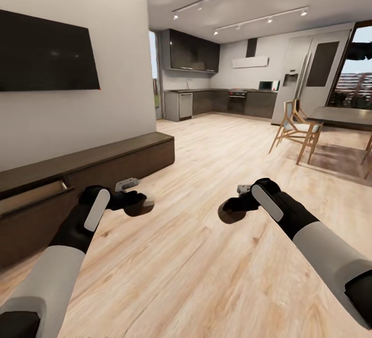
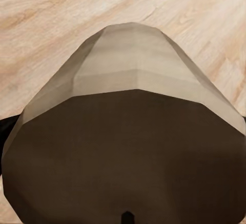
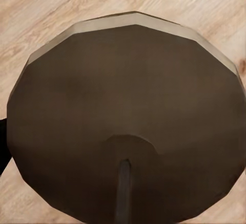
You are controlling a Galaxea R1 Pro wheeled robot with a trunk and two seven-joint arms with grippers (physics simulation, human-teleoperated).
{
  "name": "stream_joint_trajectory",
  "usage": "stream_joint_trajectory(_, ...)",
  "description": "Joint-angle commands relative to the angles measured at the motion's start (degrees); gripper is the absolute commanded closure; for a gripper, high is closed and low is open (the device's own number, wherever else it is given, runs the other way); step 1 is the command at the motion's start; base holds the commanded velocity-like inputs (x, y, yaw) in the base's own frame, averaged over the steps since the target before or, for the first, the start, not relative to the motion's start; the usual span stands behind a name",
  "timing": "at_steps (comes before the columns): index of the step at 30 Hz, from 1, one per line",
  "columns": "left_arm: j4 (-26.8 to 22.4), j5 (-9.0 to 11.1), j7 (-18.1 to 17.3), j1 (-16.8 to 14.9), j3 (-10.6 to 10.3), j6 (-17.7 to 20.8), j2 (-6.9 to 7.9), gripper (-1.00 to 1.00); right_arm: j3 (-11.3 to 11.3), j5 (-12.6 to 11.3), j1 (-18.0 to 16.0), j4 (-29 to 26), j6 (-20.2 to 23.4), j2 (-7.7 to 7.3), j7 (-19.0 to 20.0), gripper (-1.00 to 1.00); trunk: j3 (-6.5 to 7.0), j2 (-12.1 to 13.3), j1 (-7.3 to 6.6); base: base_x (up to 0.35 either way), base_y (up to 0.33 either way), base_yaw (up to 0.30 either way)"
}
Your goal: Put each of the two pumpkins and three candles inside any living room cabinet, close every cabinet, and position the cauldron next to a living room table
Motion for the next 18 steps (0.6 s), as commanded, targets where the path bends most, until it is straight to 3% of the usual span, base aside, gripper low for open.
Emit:
stream_joint_trajectory(1, 0.02, 0.6, 0.59, -0.06, -0.16, 0.11, 0.04, 1.0, 0.21, -0.66, -0.05, -0.11, 0.07, -0.09, -0.57, 1.0, -0.06, -0.03, -0.01, 0.089, -0.119, 0.286)
stream_joint_trajectory(18, 0.12, 0.6, 0.59, -0.06, -0.16, 0.04, 0.04, 1.0, 0.23, -0.66, -0.05, -0.17, 0.07, -0.08, -0.57, 1.0, -0.06, -0.03, -0.01, 0.033, -0.013, 0.29)
